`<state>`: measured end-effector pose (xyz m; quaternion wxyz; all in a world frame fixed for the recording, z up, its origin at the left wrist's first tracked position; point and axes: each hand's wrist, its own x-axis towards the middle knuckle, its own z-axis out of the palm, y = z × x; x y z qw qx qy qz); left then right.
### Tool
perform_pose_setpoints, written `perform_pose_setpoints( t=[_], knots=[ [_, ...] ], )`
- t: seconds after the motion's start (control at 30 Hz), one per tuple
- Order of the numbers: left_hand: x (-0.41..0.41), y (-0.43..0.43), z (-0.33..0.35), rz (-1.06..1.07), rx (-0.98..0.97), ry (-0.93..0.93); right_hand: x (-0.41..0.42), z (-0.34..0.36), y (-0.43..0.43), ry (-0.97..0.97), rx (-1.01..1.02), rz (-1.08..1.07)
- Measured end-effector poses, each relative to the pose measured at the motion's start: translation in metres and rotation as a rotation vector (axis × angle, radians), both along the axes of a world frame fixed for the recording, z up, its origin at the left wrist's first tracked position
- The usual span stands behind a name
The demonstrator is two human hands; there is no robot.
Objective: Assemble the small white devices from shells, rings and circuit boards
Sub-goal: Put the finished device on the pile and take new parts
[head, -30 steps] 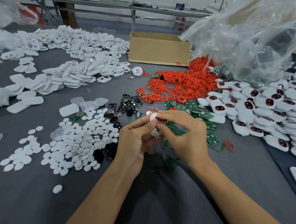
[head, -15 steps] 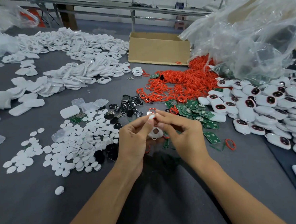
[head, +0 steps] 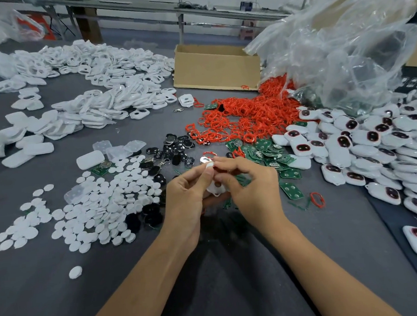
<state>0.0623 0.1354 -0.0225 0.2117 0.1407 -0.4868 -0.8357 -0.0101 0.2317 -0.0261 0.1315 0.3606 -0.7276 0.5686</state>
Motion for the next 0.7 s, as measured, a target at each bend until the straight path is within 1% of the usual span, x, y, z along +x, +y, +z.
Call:
perform_pose_setpoints(
  t=[0.07, 0.13, 0.3, 0.43, 0.7],
  knots=[
    [-0.0001, -0.0001, -0.0005, 0.004, 0.004, 0.007, 0.0006, 0.0010, -0.0006, -0.107, -0.011, 0.040],
    [-0.0002, -0.0004, -0.0009, 0.004, 0.005, 0.009, 0.0000, 0.0025, -0.0001, -0.162, -0.016, 0.069],
    [-0.0028, 0.0000, 0.0010, -0.020, 0.040, 0.047, 0.0011, 0.0058, 0.0011, -0.077, 0.010, 0.041],
    [-0.0028, -0.0009, 0.0001, -0.032, 0.057, 0.048, 0.0028, 0.0038, -0.0008, -0.049, 0.033, 0.020],
    [-0.0018, -0.0028, -0.0008, -0.029, 0.042, 0.035, 0.0020, 0.0031, 0.0000, -0.049, 0.074, 0.046]
  ],
)
